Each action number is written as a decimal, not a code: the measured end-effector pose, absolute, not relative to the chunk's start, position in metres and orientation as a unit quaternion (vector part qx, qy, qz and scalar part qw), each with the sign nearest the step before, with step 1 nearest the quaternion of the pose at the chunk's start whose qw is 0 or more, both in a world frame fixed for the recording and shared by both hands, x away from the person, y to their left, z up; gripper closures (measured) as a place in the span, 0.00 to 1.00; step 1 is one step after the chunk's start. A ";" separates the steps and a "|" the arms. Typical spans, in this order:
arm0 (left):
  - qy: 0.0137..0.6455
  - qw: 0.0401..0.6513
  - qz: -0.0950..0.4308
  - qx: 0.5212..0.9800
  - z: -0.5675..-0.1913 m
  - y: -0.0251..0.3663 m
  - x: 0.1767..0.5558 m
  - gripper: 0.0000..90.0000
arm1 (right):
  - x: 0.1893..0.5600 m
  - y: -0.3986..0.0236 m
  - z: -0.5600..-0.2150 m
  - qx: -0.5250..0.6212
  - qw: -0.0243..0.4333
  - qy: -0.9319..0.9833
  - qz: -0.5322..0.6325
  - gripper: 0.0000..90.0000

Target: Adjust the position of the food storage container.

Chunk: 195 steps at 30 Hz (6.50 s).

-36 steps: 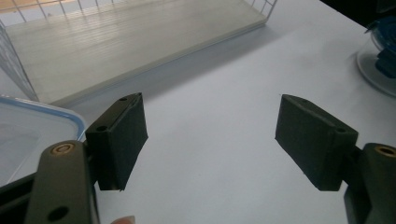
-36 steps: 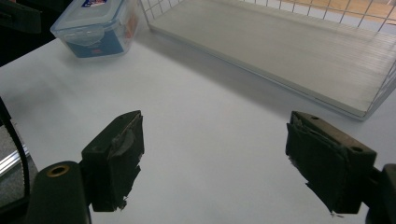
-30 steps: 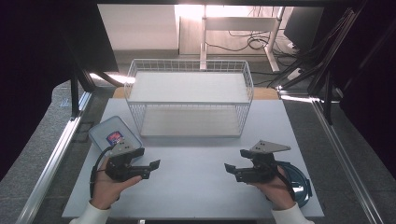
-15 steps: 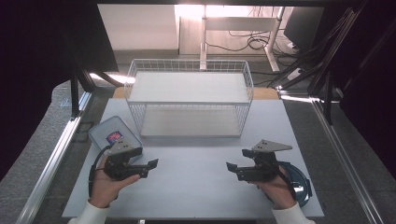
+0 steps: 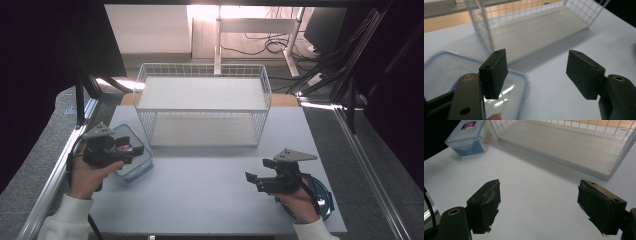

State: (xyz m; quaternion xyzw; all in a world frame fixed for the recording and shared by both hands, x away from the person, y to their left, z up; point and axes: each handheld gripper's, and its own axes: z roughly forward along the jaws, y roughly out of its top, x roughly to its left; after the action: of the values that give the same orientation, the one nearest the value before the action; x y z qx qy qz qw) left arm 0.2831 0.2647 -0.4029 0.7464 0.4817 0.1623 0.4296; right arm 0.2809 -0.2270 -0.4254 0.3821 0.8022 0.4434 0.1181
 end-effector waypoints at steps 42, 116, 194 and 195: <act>0.572 0.259 0.187 0.756 -0.456 0.371 0.414 1.00 | 0.285 -0.222 -0.438 0.395 0.119 0.806 0.425 0.21; 0.492 0.211 0.108 0.838 -0.492 0.310 0.328 1.00 | 0.283 -0.205 -0.444 0.381 0.114 0.820 0.412 0.21; 0.466 0.300 0.043 0.831 -0.491 0.199 0.258 0.82 | 0.279 -0.210 -0.438 0.388 0.117 0.814 0.416 0.22; 0.477 0.321 0.063 0.816 -0.482 0.201 0.260 0.70 | 0.278 -0.210 -0.437 0.385 0.115 0.814 0.419 0.22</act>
State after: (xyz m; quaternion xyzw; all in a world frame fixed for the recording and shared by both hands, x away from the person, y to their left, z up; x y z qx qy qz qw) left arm 0.2601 0.2011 -0.4822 0.8157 0.4769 0.0630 0.3214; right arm 0.2779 -0.2099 -0.4369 0.3855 0.8139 0.4192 0.1148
